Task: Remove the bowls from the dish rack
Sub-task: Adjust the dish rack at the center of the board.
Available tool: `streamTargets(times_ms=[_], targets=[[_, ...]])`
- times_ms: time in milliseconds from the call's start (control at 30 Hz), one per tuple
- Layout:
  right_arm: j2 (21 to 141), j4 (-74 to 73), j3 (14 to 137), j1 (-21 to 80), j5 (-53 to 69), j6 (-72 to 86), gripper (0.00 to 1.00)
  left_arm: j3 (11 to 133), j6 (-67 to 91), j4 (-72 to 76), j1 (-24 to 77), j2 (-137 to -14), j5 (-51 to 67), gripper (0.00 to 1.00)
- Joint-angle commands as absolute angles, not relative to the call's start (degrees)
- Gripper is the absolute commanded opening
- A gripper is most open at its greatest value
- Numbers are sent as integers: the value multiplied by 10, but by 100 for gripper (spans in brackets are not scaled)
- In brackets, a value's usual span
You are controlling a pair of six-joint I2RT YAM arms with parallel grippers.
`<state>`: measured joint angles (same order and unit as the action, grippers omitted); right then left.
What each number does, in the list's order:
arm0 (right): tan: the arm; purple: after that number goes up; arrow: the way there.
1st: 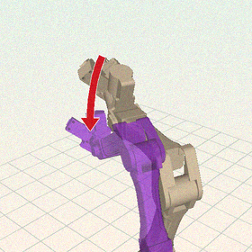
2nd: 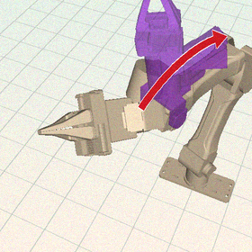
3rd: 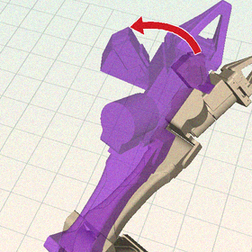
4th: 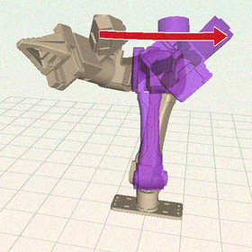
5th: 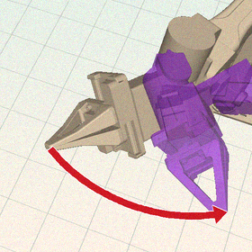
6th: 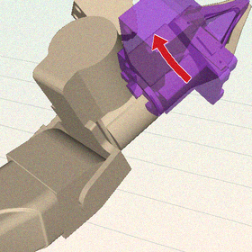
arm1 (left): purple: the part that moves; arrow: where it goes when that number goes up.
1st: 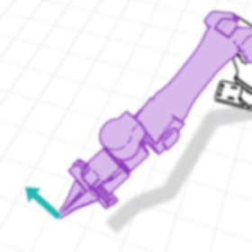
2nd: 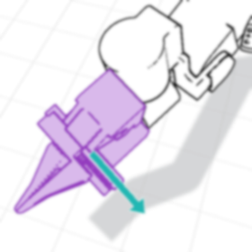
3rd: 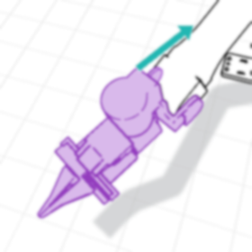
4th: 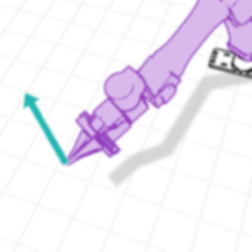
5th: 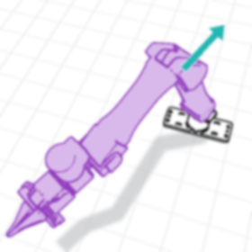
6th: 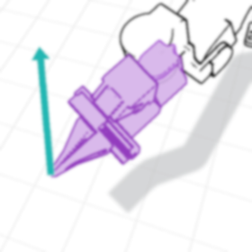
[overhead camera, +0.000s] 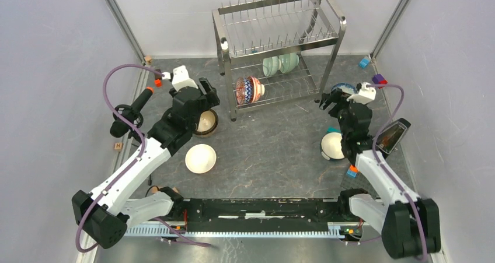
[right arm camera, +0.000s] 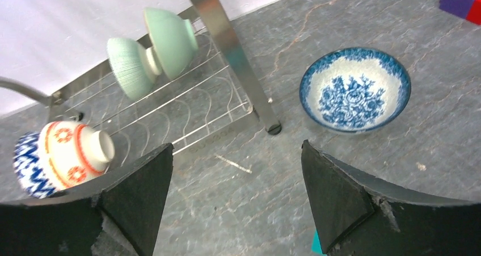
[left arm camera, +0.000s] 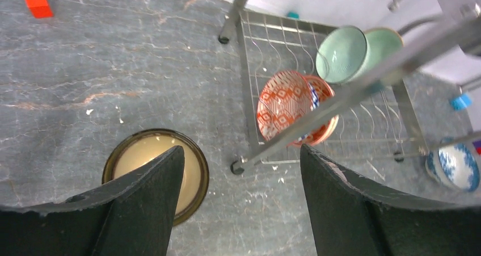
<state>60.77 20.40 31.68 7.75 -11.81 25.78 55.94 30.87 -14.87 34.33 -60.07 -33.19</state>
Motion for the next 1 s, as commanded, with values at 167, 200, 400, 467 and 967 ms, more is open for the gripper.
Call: streamTargets(times_ms=[167, 200, 400, 467, 967], targets=[[407, 173, 186, 130, -29, 313, 88, 592, 383, -86, 240, -670, -222, 76], [378, 173, 164, 144, -21, 319, 88, 593, 385, -72, 234, -683, -211, 76], [284, 124, 120, 165, 81, 288, 88, 589, 399, -4, 216, -740, -155, 75], [264, 102, 121, 165, 101, 272, 88, 588, 419, 19, 213, -751, -143, 75], [197, 52, 128, 177, 130, 262, 88, 554, 511, 135, 208, -815, 48, 57]])
